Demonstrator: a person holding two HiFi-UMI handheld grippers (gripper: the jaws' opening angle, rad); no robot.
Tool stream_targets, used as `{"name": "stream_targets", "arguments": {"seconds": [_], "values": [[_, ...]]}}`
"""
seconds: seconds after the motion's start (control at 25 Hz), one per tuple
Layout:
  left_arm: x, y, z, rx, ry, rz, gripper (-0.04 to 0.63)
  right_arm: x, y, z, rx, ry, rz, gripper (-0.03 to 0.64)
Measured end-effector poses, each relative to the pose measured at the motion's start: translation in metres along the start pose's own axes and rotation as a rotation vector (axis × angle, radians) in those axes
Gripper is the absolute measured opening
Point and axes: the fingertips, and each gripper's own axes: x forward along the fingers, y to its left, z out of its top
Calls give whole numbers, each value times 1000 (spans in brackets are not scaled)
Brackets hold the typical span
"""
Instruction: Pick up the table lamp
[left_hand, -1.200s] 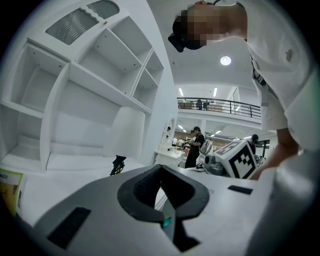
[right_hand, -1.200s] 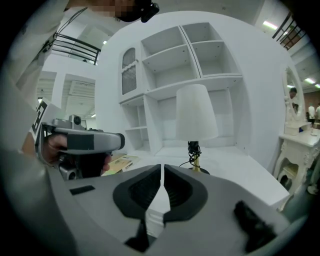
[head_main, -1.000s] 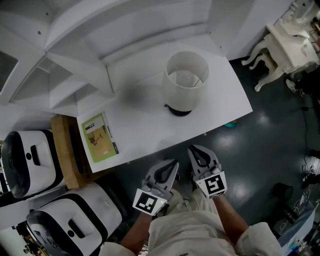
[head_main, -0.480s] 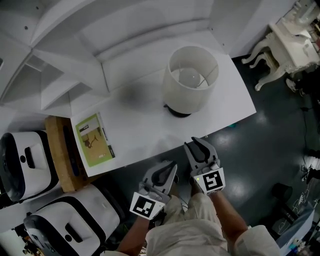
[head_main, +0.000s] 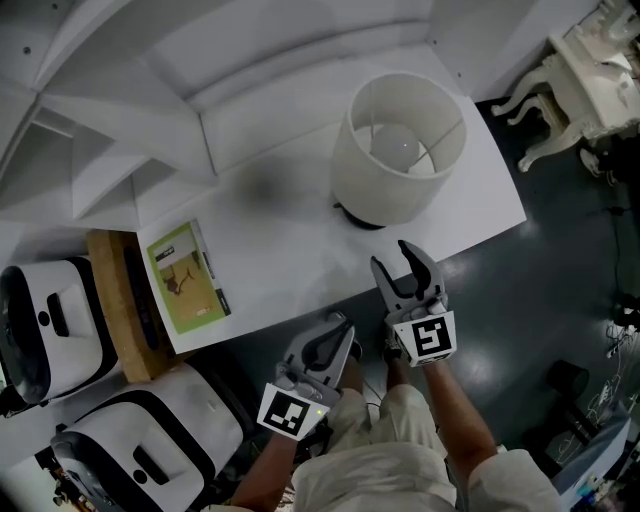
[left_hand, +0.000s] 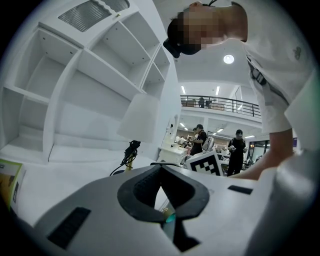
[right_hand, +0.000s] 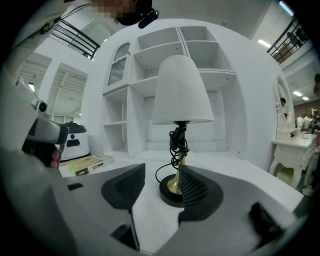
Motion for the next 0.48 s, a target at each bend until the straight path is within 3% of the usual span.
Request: {"name": "stream_targets", "arguments": {"seconds": [0.24,0.48], "values": [[6,3,0,-2,-4,-13,11,27,-22,-11,-17,22,-57,253],[9,1,-2,-8,-1,-34,11,56,-41,4,-18,-37,-94,279]]}}
